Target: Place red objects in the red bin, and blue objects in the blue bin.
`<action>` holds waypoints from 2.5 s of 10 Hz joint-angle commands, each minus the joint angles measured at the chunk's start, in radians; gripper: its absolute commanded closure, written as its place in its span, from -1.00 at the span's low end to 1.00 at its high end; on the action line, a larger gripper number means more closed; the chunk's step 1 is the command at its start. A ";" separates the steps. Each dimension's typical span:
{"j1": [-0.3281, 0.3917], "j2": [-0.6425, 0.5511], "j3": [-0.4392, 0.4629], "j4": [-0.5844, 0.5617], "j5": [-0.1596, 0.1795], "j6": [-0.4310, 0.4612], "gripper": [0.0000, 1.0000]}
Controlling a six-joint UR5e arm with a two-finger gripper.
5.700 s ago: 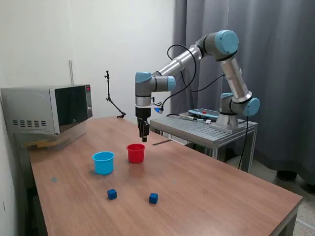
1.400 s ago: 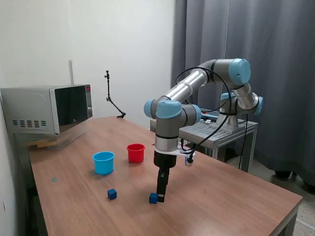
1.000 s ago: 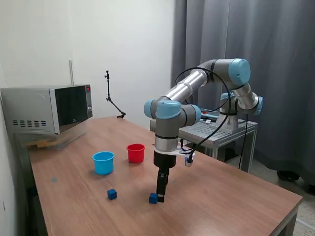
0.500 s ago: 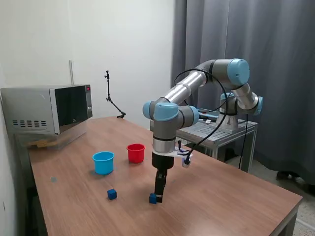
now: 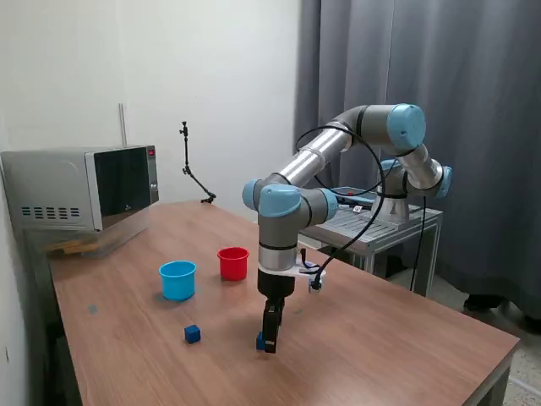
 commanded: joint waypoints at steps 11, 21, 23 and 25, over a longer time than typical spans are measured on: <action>-0.009 0.004 -0.013 -0.008 -0.001 -0.024 -1.00; -0.008 0.019 -0.033 -0.042 0.006 -0.025 -1.00; -0.009 0.019 -0.033 -0.040 0.006 -0.027 -1.00; -0.009 0.019 -0.031 -0.040 0.003 -0.030 -1.00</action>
